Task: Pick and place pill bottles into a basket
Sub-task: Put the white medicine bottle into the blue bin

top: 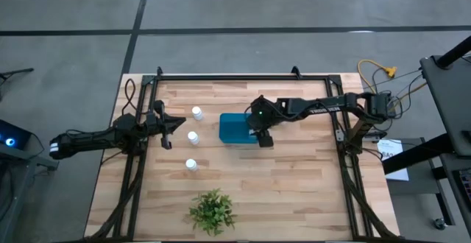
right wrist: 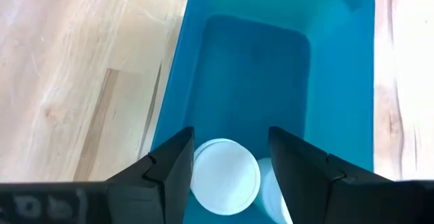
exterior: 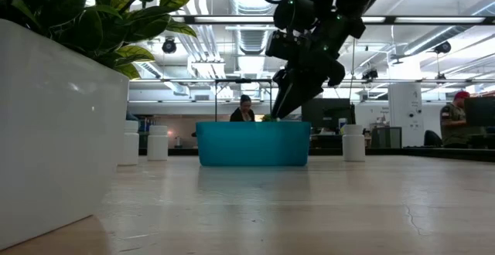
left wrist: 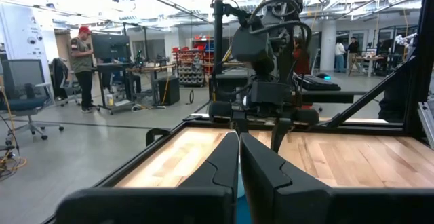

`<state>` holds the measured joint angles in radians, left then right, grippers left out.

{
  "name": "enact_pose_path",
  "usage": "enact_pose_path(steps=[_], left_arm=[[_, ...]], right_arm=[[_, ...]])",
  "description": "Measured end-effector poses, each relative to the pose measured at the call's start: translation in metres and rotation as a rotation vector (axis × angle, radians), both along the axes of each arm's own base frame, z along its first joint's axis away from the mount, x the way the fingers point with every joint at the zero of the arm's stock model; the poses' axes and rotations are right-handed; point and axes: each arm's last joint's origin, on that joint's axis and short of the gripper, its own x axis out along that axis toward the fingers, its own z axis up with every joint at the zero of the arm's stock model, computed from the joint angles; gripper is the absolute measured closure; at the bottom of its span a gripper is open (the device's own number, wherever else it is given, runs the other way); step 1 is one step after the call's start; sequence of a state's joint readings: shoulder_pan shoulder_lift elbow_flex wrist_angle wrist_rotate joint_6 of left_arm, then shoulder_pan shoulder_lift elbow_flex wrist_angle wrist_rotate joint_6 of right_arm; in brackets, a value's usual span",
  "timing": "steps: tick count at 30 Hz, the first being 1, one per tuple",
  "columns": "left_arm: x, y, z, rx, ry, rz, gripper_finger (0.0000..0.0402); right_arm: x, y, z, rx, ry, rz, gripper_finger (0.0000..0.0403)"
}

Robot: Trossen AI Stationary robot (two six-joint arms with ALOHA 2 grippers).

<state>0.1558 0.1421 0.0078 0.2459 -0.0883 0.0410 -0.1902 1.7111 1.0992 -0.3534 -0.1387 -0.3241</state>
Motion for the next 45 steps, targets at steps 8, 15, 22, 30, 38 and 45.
enact_pose_path(steps=[8,15,22,30,38,45], left_arm=[[0.0,0.0,0.0,0.0,0.0,0.0,0.0402],[0.0,0.0,0.0,-0.001,0.001,0.0,0.0402],[0.0,0.0,0.0,-0.001,0.0,0.0,0.0402],[0.0,0.0,0.0,-0.001,0.001,0.0,0.0402],[0.0,0.0,0.0,-0.001,0.001,-0.001,0.0402],[0.0,0.0,0.0,-0.001,0.002,0.0,0.0402]], right_arm=[[0.003,0.0,0.015,-0.012,0.005,0.022,0.0223],[-0.01,0.003,0.038,-0.021,-0.026,0.026,0.0225],[-0.03,0.006,0.062,-0.032,-0.031,0.03,0.0223],[-0.057,0.009,0.078,-0.068,0.049,0.03,0.0225],[-0.083,0.001,0.085,-0.117,0.182,-0.011,0.0205],[-0.097,-0.016,0.086,-0.117,0.237,-0.044,0.0168]])
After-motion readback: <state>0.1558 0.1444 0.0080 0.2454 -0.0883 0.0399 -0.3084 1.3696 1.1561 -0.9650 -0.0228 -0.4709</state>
